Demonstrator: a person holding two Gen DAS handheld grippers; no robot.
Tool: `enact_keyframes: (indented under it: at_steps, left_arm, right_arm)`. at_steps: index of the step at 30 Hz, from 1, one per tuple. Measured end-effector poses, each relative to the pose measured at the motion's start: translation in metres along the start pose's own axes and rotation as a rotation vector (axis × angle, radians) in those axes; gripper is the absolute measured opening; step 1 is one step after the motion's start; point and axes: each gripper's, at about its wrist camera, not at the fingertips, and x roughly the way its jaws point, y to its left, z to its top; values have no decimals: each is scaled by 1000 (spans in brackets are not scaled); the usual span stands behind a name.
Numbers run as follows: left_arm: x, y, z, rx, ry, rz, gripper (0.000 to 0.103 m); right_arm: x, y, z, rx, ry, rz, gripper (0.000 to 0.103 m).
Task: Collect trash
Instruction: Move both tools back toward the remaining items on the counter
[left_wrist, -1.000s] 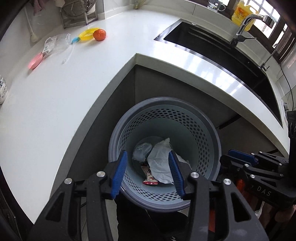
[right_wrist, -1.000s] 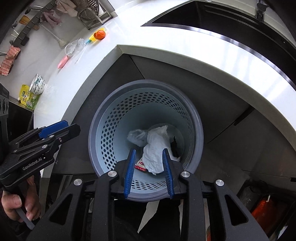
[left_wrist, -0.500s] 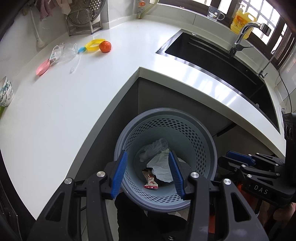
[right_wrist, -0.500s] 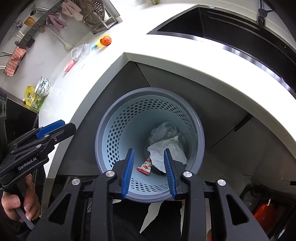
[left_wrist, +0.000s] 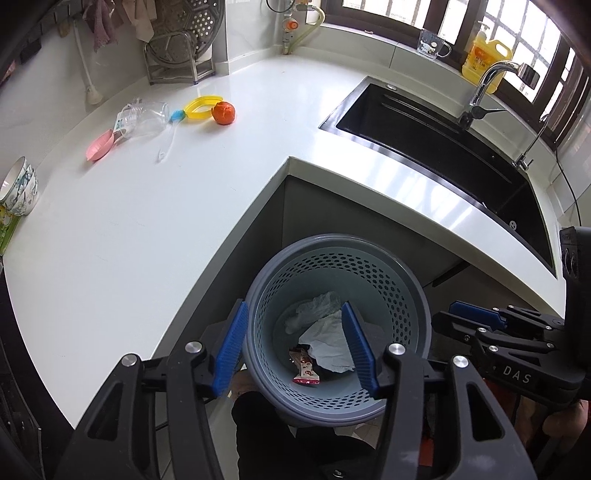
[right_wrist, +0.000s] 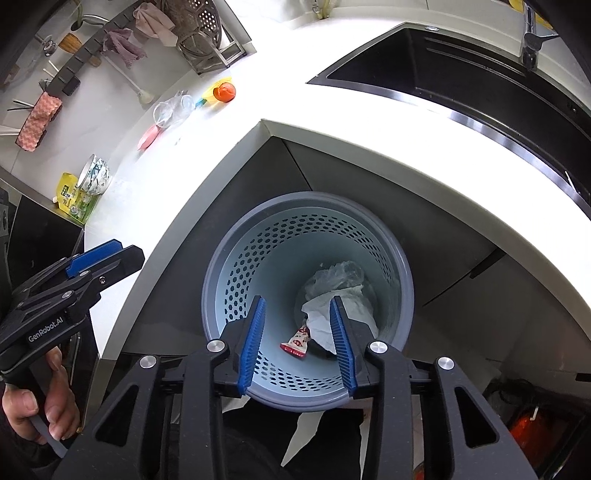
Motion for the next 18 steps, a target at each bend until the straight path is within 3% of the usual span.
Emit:
enact_keyframes:
  at_steps: [9, 18]
  left_arm:
    - [-16, 17, 1, -26, -30, 16, 58]
    - [-50, 56, -4, -105, -64, 93, 63]
  right_arm:
    - [-3, 15, 11, -33, -13, 23, 40]
    - [7, 48, 41, -118, -7, 50, 46]
